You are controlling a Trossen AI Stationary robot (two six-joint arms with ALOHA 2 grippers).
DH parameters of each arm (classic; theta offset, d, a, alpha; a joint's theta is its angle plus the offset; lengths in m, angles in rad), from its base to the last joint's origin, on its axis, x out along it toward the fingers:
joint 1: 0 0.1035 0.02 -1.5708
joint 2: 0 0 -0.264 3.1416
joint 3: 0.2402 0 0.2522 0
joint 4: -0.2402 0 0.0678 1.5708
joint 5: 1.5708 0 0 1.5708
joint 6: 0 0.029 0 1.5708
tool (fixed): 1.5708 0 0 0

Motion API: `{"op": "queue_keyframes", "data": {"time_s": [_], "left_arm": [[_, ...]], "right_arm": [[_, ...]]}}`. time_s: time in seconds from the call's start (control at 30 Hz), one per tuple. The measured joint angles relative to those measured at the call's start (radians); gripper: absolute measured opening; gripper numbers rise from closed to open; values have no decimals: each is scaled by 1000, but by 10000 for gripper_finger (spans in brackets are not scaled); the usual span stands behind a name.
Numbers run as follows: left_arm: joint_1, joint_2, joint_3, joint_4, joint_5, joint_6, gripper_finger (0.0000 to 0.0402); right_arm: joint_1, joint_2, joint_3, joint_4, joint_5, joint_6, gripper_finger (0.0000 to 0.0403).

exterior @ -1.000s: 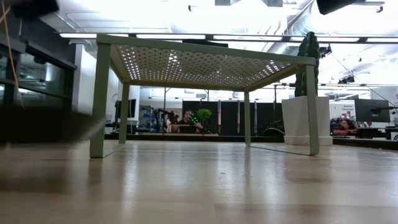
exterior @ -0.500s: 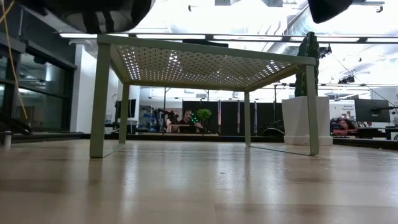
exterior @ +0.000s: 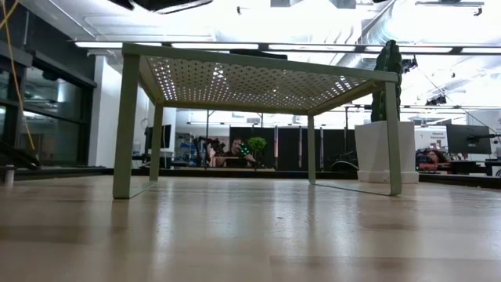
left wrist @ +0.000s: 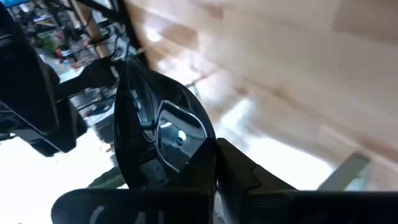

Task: Pick & Place Mini shaped plates
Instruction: Stack the black leaf shaped bowl on top of the black leaf shaped bowl on the shelf

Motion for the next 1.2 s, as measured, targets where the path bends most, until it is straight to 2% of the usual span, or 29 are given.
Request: {"op": "queue_keyframes", "data": {"time_s": [0.2,0.3,0.43,0.9,1.1,1.2], "left_arm": [[7,18,3,14,-153,70,0],[13,18,4,42,-234,116,0],[22,18,4,65,-286,163,0],[102,18,2,41,-312,195,0],[104,18,1,39,-312,194,0],[104,18,1,39,-312,194,0]], "right_arm": [[-27,38,49,0,-46,40,138],[-28,63,69,0,-8,20,138],[-27,95,97,-1,56,-35,138],[-17,105,123,0,138,-52,138],[12,95,123,0,267,-105,138],[15,93,123,28,287,-103,138]]}}
